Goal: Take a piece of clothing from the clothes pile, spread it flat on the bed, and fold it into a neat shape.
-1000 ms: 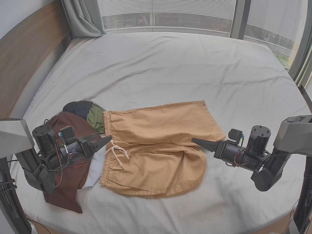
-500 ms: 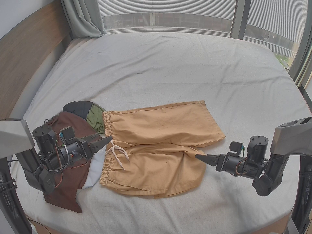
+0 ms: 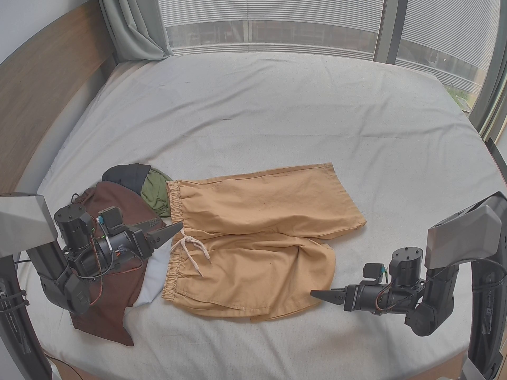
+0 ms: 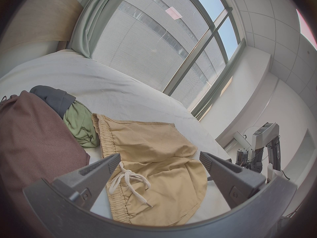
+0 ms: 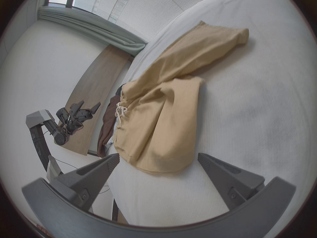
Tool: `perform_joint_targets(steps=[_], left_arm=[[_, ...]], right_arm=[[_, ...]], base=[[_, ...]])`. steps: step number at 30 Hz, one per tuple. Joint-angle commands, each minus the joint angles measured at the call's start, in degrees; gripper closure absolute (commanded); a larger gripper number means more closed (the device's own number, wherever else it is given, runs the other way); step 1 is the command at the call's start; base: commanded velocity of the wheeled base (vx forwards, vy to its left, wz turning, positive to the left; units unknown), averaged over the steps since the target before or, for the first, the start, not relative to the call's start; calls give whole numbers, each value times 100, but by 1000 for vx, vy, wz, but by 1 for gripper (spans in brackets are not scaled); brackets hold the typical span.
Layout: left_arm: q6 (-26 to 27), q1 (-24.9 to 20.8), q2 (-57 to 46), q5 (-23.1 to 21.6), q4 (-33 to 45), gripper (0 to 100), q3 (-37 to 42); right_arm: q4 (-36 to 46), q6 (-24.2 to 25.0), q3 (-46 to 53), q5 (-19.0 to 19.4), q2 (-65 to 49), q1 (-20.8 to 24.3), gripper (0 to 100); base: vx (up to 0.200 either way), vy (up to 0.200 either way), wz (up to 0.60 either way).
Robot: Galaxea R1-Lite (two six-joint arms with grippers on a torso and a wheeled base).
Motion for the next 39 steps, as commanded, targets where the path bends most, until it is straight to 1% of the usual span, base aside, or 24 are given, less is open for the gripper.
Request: perform_joint_targets(steps=[1, 6, 9, 12, 13, 14, 17, 23, 34, 39], left_arm=[[-4, 0, 13, -1, -1, 0, -3], [-4, 0, 13, -1, -1, 0, -3], [-4, 0, 13, -1, -1, 0, -11], [-4, 0, 13, -1, -1, 0, -11], [-4, 0, 13, -1, -1, 0, -11], [-4, 0, 13, -1, -10, 0, -11], [-4, 0, 13, -1, -10, 0, -11], [-4, 0, 22, -1, -1, 0, -11], [5, 0, 31, -1, -1, 0, -3], [23, 0, 84, -1, -10, 0, -3]], right_arm=[[-56, 10, 28, 3, 331, 116, 0], [-65, 63, 36, 47, 401, 142, 0], [-65, 142, 19, 126, 392, 247, 0], [-74, 432, -43, 134, 366, 362, 0], [-74, 458, -52, 134, 357, 370, 0], [-74, 617, -139, 134, 340, 423, 0], [-74, 792, -201, 126, 322, 441, 0], [-74, 819, -271, 126, 129, 406, 0], [-74, 766, -262, 99, -654, 107, 0], [-74, 757, -280, 90, -671, 107, 0]], base=[[0, 0, 0], [0, 0, 0], [0, 0, 0], [0, 0, 0], [0, 0, 0], [0, 0, 0], [0, 0, 0], [0, 0, 0], [0, 0, 0], [0, 0, 0]])
